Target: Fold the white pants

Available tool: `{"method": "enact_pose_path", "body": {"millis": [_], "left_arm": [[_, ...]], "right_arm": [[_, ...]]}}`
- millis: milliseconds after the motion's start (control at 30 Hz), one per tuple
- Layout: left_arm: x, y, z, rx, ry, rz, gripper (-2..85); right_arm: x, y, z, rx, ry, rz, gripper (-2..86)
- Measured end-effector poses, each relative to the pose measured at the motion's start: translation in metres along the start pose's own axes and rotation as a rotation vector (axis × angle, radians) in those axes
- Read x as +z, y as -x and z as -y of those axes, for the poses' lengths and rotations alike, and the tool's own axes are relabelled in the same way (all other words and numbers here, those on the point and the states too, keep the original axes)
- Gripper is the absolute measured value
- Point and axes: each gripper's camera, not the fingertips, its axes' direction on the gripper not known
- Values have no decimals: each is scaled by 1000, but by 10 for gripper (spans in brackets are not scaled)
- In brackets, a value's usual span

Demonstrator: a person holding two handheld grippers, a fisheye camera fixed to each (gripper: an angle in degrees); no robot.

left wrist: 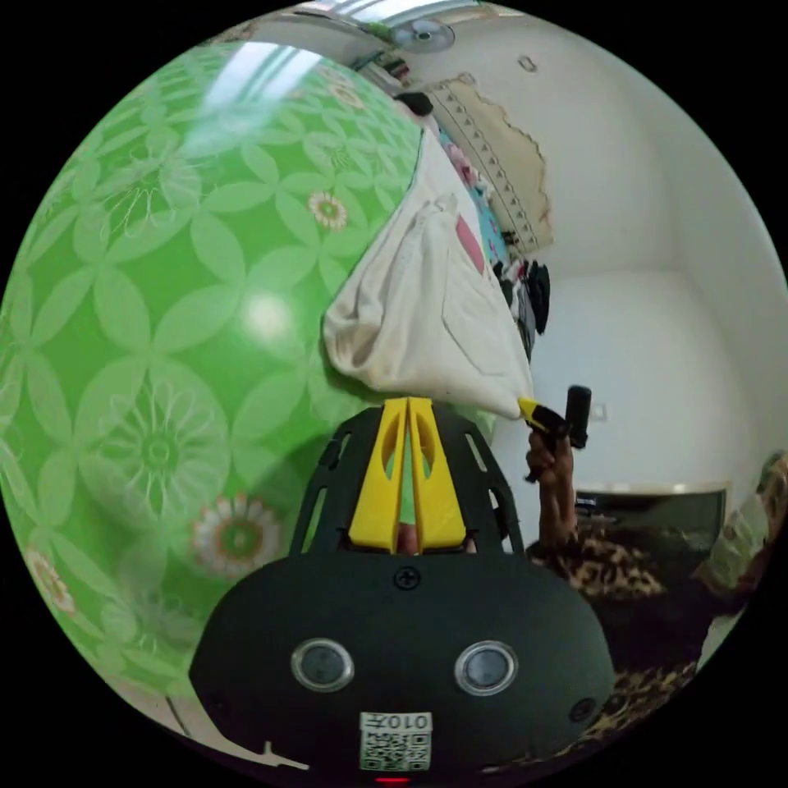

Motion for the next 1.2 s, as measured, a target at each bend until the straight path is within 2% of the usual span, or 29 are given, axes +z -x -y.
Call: {"method": "enact_pose_path", "body": {"millis": [100, 200, 233, 333, 367, 433, 500, 567, 633, 767, 900, 967, 1033, 1133, 1200], "left_arm": [[-1, 3, -51, 56, 102, -81, -3], [-19, 2, -98, 104, 18, -171, -3], [-27, 2, -110, 95, -38, -174, -2], [-36, -11, -118, 129, -130, -134, 0], [-33, -22, -112, 162, -122, -128, 1], [-21, -41, -94, 237, -103, -128, 3], [-4, -55, -68, 274, -60, -95, 8], [21, -76, -32, 326, -31, -8, 14], [42, -91, -6, 355, 15, 43, 20], [71, -117, 38, 380, 10, 177, 30], [83, -117, 57, 358, 15, 147, 34], [93, -112, 64, 332, 31, 144, 35], [92, -110, 65, 308, 25, 121, 36], [55, -118, 55, 332, -146, 115, 38], [52, -113, 61, 343, -127, 44, 38]], "right_arm": [[31, 0, -36, 12, 176, 37, 66], [46, -12, -72, 40, 330, 204, 73], [40, -12, -82, 30, 328, 210, 77], [5, -14, -92, 52, 191, 201, 89], [-3, -15, -93, 47, 149, 207, 91], [-35, -21, -91, 52, -66, 215, 92], [-48, -25, -81, 46, -160, 242, 98], [-58, -22, -69, 27, -261, 110, 106], [-49, -22, -44, 48, -242, -120, 121], [-26, -16, -15, 4, -204, -151, 127], [-7, -10, -6, -1, -188, -274, 108], [-4, -10, -9, -13, -193, -276, 107], [-8, -16, -13, 7, -185, -180, 117], [-23, -20, -26, 30, -283, -175, 128], [-19, -28, -23, 34, -249, -106, 131]]}}
